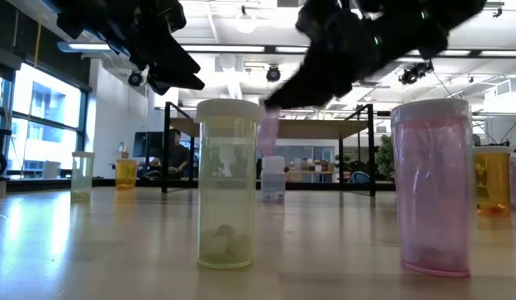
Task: Pick and place medicine bottles onto shelf by color
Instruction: Put the top left pink pill bottle on the shelf
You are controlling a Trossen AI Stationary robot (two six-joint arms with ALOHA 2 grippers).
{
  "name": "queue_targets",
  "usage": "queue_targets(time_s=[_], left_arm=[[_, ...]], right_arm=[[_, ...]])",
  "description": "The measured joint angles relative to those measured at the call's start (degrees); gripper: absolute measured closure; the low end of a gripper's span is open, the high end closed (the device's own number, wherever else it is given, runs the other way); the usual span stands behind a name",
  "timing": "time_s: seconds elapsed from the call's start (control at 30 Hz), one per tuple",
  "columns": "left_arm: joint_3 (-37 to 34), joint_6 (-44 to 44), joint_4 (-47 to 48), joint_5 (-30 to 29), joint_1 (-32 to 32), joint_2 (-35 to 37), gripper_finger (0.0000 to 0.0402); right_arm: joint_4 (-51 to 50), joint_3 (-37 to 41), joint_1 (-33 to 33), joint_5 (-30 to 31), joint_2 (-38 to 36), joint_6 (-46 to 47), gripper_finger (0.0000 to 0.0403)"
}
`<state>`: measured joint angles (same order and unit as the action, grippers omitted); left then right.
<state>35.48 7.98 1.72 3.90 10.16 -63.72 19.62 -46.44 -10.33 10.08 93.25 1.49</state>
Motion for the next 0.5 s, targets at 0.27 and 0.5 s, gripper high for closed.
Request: queue_targets(time_s=[0.27,0.5], left_arm=[[0.0,-0.66,0.21,-0.07,0.01,0.0,0.02],[0.0,-0.67,0.28,-0.07,-0.01,0.0,0.02]], right_arm=[[-10.98,-9.33,8.44,4.4,-5.7,-2.46,0.0299],[-19.47,-20.6,17.79,6.61,-5.92,-6.44,0.0299]])
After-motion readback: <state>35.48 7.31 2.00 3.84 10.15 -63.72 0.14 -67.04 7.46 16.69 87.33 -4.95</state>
